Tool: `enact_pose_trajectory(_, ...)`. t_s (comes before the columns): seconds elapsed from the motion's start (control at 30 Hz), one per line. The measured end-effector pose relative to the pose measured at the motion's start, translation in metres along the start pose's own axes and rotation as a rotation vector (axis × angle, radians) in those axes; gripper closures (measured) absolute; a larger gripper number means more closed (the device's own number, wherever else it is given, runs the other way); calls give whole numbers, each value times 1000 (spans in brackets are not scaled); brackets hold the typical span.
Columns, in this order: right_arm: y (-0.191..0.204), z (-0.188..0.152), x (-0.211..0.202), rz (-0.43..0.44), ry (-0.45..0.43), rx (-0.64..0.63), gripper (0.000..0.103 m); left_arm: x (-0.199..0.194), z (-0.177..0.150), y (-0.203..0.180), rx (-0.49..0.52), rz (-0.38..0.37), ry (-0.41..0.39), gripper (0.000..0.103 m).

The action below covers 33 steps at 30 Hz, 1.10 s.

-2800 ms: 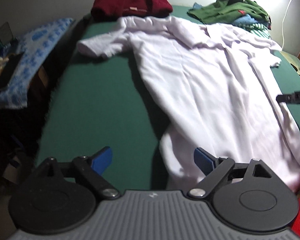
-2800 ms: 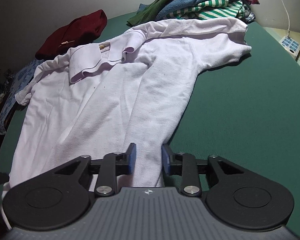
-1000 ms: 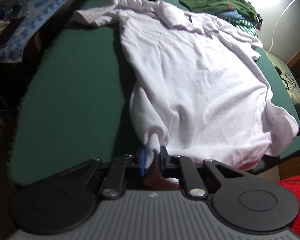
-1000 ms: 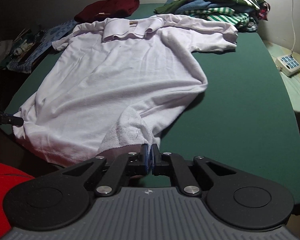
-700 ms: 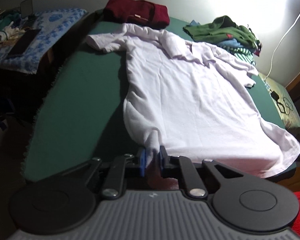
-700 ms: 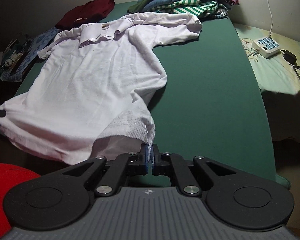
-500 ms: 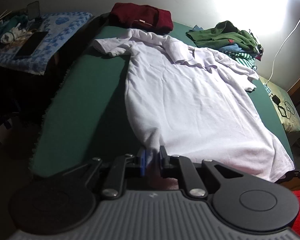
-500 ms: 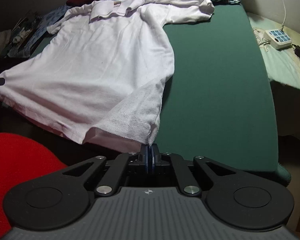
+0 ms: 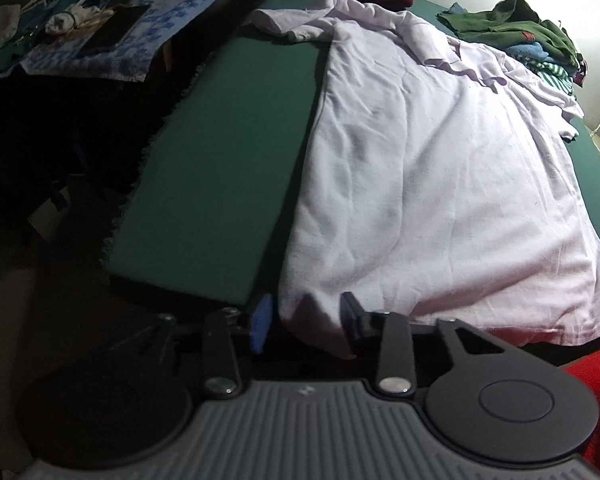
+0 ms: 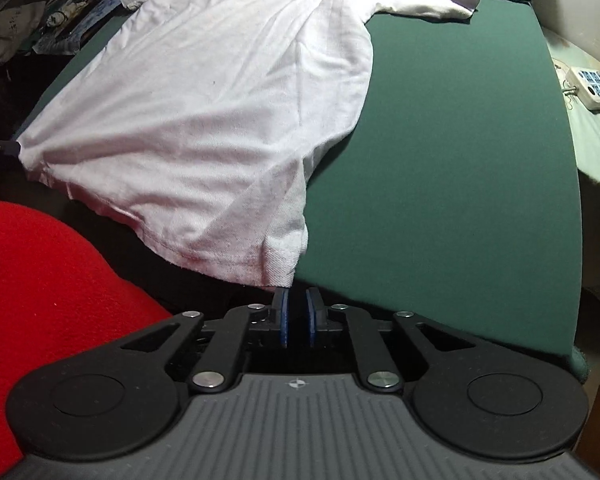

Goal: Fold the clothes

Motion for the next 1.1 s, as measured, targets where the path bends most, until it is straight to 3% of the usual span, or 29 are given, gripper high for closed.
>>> enact_pose_trajectory(0.03, 0, 3, -2, 6, -16, 15, 70, 0, 0, 3, -10, -1, -6, 52)
enact_pose_trajectory(0.07, 0, 6, -4, 12, -32, 30, 65, 1, 1, 5, -20, -15, -3, 47)
enact_pose_trajectory(0.17, -1, 12, -8, 54, -50, 65, 63, 7, 0, 6, -30, -38, 6, 26)
enact_pose_trajectory(0.2, 2, 13, -9, 65, -48, 56, 63, 9, 0, 4, -29, -45, 11, 24)
enact_pose_trajectory(0.4, 14, 18, -7, 180, -25, 83, 58, 27, 2, -13, 8, -85, 37, 23)
enact_pose_trajectory(0.5, 6, 21, 4, 101, -33, 118, 51, 32, 3, -13, 14, -90, 45, 26)
enact_pose_trajectory(0.6, -1, 22, 16, 50, -30, 144, 54, 36, 4, -14, 20, -94, 54, 33)
enact_pose_trajectory(0.67, -3, 20, 23, 48, -16, 151, 65, 36, 6, -14, 25, -92, 53, 49)
enact_pose_trajectory(0.7, -2, 19, 24, 52, -14, 144, 77, 36, 6, -14, 29, -91, 54, 53)
enact_pose_trajectory(0.73, 0, 18, 25, 56, -11, 137, 90, 37, 6, -15, 30, -99, 58, 63)
enact_pose_trajectory(0.83, 5, 16, 27, 69, -2, 118, 97, 38, 4, -18, 47, -104, 73, 96)
enact_pose_trajectory(1.1, 3, 14, -1, 161, 17, 33, 99, -2, 15, -10, 67, -117, 3, 97)
Point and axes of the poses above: each gripper's, at about its wrist camera, not at the fingertips, and x roughly the way its jaws point, y to its left, z to its top, the point moved 4 cm from there along x, roughly the way its jaws point, and after that the axes turned 7 degrees about x, right-handed, at the moved point
